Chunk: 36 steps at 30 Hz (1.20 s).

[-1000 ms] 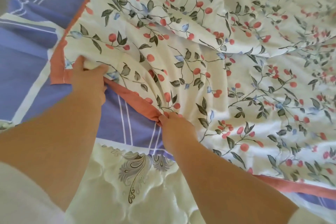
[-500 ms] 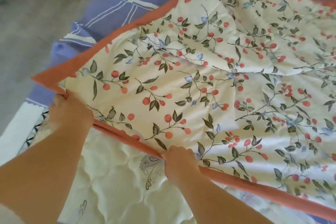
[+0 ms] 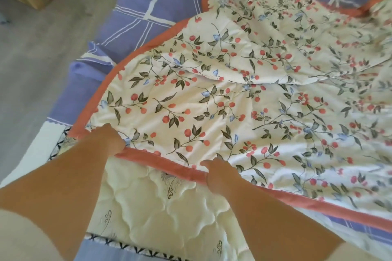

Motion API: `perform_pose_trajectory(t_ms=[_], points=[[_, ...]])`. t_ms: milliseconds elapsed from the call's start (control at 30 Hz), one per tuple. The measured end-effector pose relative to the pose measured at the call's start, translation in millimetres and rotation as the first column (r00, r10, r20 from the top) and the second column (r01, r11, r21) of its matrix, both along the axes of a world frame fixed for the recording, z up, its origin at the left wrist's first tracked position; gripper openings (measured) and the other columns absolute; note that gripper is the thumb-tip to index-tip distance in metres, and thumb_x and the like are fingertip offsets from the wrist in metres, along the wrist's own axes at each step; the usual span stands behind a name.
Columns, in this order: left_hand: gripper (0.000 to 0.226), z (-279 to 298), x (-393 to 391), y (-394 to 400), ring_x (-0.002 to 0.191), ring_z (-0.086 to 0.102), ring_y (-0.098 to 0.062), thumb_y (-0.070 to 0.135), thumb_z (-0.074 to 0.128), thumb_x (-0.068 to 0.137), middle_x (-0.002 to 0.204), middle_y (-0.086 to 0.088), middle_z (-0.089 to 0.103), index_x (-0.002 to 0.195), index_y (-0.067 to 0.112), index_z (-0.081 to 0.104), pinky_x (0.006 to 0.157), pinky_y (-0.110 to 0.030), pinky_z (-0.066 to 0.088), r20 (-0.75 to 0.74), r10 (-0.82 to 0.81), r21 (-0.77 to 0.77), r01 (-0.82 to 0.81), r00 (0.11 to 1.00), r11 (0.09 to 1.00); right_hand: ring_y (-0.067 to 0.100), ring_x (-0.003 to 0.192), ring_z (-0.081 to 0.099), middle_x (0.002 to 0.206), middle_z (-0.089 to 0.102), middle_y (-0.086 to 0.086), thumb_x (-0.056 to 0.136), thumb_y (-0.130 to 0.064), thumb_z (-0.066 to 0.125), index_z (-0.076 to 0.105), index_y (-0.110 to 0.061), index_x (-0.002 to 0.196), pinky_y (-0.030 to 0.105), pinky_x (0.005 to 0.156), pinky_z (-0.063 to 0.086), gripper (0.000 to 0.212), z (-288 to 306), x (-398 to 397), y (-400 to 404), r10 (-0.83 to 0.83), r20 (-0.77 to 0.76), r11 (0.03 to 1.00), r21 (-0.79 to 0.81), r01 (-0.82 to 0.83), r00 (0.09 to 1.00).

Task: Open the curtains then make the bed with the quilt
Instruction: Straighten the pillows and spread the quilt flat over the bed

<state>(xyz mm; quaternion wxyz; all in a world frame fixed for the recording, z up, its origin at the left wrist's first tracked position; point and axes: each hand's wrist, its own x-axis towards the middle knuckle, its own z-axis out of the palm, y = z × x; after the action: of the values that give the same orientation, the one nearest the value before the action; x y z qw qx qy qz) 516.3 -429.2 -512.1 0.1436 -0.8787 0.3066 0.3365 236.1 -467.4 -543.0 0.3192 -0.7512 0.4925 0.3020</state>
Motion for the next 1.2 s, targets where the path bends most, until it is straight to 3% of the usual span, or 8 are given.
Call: perform_pose_trajectory(t_ms=[233, 333, 533, 600, 800, 867, 1033, 1200], points=[[0.062, 85, -32, 1, 0.136, 0.033, -0.025, 0.035, 0.053, 0.091, 0.150, -0.008, 0.034, 0.145, 0.015, 0.029, 0.106, -0.028, 0.029, -0.083, -0.347, -0.134, 0.335, 0.934, 0.933, 0.024, 0.118, 0.052, 0.131, 0.052, 0.004, 0.089, -0.024, 0.048, 0.042, -0.033, 0.137, 0.042, 0.094, 0.047, 0.049, 83, -30, 11, -0.194, 0.064, 0.975, -0.101, 0.199, 0.979], [0.061, 113, -47, -1, 0.126, 0.045, -0.023, 0.037, 0.054, 0.090, 0.134, -0.004, 0.055, 0.144, 0.021, 0.030, 0.101, -0.028, 0.033, -0.176, -0.478, -0.184, 0.448, 0.861, 0.875, 0.026, 0.116, 0.055, 0.130, 0.053, 0.005, 0.086, -0.013, 0.049, 0.042, -0.028, 0.138, 0.042, 0.093, 0.049, 0.054, 114, -46, 32, -0.282, 0.070, 0.951, -0.114, 0.288, 0.957], [0.055, 138, -48, -4, 0.098, 0.061, -0.016, 0.038, 0.050, 0.090, 0.121, 0.002, 0.063, 0.141, 0.024, 0.035, 0.090, -0.030, 0.047, -0.235, -0.675, -0.277, 0.618, 0.699, 0.736, 0.026, 0.113, 0.056, 0.128, 0.054, 0.005, 0.086, -0.009, 0.046, 0.046, -0.022, 0.133, 0.038, 0.090, 0.050, 0.049, 147, -32, 67, -0.399, 0.008, 0.900, -0.187, 0.393, 0.917], [0.055, 152, -22, 9, 0.105, 0.055, -0.015, 0.040, 0.048, 0.090, 0.124, 0.004, 0.060, 0.141, 0.026, 0.034, 0.093, -0.028, 0.042, -0.216, -0.737, -0.323, 0.665, 0.640, 0.673, 0.026, 0.117, 0.053, 0.132, 0.051, 0.004, 0.091, -0.014, 0.044, 0.048, -0.023, 0.132, 0.037, 0.091, 0.048, 0.043, 165, -1, 83, -0.440, 0.019, 0.868, -0.249, 0.430, 0.898], [0.059, 191, 75, 48, 0.123, 0.047, -0.020, 0.047, 0.051, 0.089, 0.140, -0.001, 0.048, 0.142, 0.028, 0.033, 0.092, -0.024, 0.038, -0.193, -0.806, -0.325, 0.739, 0.559, 0.591, 0.033, 0.132, 0.039, 0.154, 0.026, 0.007, 0.093, -0.016, 0.045, 0.056, -0.017, 0.128, 0.048, 0.104, 0.040, 0.037, 208, 105, 143, -0.558, 0.063, 0.776, -0.314, 0.547, 0.827], [0.059, 206, 94, 50, 0.123, 0.047, -0.021, 0.047, 0.051, 0.089, 0.142, -0.001, 0.046, 0.142, 0.029, 0.033, 0.087, -0.022, 0.038, -0.186, -0.795, -0.344, 0.720, 0.577, 0.603, 0.031, 0.127, 0.044, 0.149, 0.035, 0.009, 0.092, -0.016, 0.047, 0.053, -0.020, 0.130, 0.045, 0.101, 0.043, 0.039, 214, 129, 159, -0.621, 0.157, 0.706, -0.314, 0.635, 0.768], [0.057, 231, 83, 52, 0.120, 0.050, -0.021, 0.045, 0.046, 0.092, 0.142, -0.001, 0.046, 0.144, 0.028, 0.031, 0.086, -0.025, 0.040, -0.162, -0.874, -0.422, 0.768, 0.458, 0.481, 0.025, 0.110, 0.058, 0.137, 0.044, 0.007, 0.091, -0.019, 0.048, 0.043, -0.028, 0.137, 0.042, 0.086, 0.054, 0.046, 224, 145, 177, -0.715, 0.313, 0.546, -0.310, 0.778, 0.626], [0.058, 229, 68, 59, 0.118, 0.049, -0.015, 0.048, 0.049, 0.090, 0.137, 0.005, 0.049, 0.143, 0.031, 0.031, 0.089, -0.022, 0.038, -0.202, -0.919, -0.356, 0.849, 0.337, 0.390, 0.023, 0.119, 0.052, 0.142, 0.040, 0.003, 0.092, -0.022, 0.049, 0.040, -0.029, 0.139, 0.039, 0.090, 0.052, 0.048, 209, 136, 174, -0.788, 0.326, 0.439, -0.296, 0.848, 0.522]])
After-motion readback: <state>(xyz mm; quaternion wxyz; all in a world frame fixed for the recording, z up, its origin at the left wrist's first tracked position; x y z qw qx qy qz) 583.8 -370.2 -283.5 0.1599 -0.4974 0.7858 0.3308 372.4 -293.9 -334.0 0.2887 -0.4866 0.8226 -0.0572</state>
